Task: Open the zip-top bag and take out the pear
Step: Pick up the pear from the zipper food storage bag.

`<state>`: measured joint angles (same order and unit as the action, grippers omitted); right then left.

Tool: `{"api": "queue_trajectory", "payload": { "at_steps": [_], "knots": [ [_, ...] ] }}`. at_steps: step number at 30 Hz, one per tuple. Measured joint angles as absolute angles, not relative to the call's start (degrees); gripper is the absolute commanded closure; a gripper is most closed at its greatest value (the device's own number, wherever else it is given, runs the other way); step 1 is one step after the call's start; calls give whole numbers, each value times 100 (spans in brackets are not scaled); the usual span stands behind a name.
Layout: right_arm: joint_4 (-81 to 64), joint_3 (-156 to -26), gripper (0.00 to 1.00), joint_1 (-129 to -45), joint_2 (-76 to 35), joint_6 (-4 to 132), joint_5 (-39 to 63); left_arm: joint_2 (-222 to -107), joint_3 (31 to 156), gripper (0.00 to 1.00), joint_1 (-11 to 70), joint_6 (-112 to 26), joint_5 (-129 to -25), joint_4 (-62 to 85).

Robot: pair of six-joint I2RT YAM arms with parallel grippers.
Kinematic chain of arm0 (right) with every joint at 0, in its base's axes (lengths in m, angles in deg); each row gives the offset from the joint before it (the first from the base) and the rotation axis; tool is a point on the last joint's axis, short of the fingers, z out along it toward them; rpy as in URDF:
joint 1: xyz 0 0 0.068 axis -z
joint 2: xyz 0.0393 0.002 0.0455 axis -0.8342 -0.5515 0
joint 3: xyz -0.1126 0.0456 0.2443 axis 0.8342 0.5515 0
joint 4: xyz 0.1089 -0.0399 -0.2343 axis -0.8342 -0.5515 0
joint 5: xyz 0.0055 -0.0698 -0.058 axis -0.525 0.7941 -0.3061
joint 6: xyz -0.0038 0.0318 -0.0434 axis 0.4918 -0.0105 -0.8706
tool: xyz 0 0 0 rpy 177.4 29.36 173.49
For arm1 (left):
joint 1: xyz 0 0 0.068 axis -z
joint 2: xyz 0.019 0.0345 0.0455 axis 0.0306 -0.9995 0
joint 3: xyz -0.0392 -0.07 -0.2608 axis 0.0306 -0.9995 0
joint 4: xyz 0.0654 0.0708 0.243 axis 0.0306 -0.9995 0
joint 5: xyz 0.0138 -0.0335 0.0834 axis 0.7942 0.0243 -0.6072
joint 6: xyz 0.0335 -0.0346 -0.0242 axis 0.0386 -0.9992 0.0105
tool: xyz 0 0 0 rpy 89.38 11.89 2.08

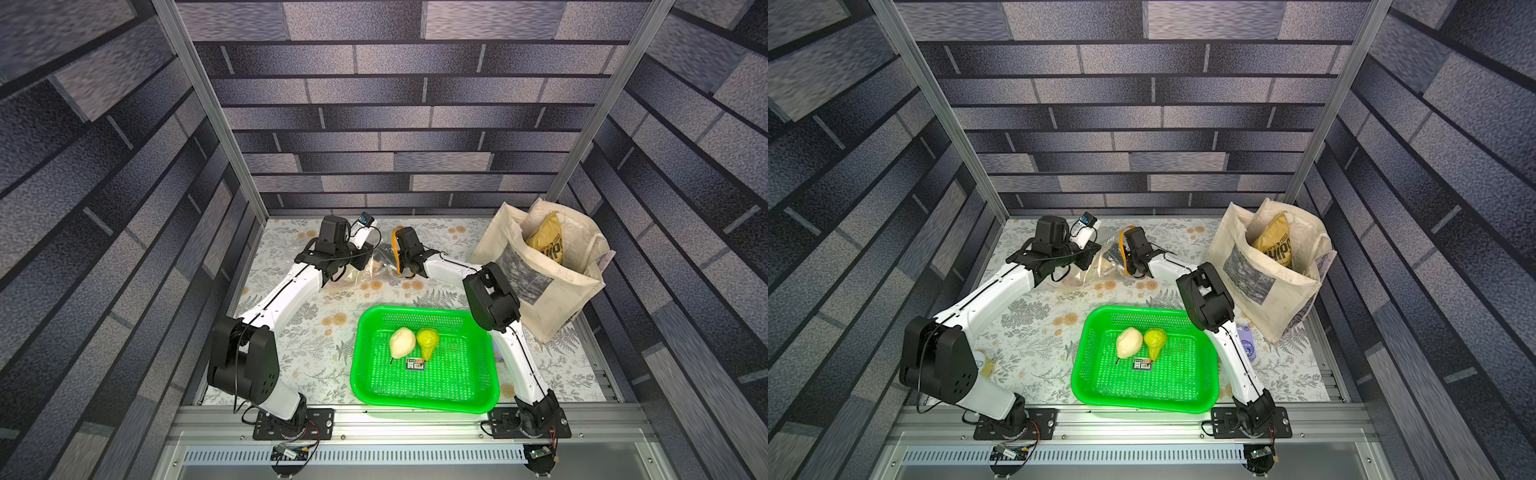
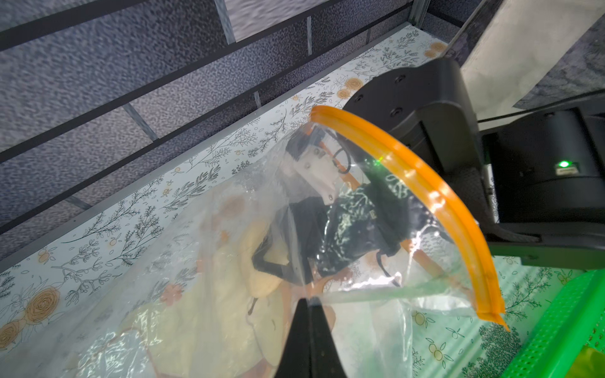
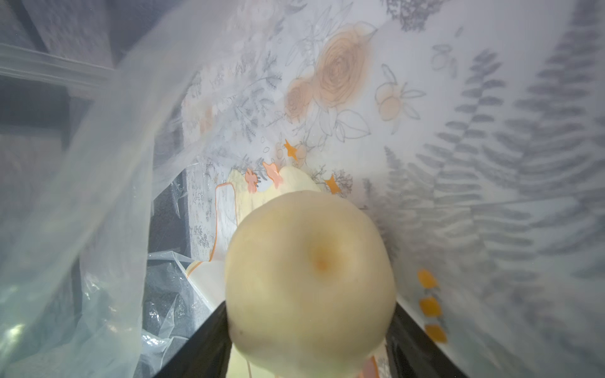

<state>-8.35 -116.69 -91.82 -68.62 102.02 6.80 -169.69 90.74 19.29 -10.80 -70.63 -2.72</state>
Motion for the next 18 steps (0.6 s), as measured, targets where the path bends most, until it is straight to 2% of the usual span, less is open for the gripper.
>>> {"api": "queue_trajectory", "payload": {
  "at_steps": [18],
  "knots": [
    [-515,-9761,28,-8946,-4751,9526,835,-17161,9074,100,1905,-1119,-7620,-331]
  ]
}}
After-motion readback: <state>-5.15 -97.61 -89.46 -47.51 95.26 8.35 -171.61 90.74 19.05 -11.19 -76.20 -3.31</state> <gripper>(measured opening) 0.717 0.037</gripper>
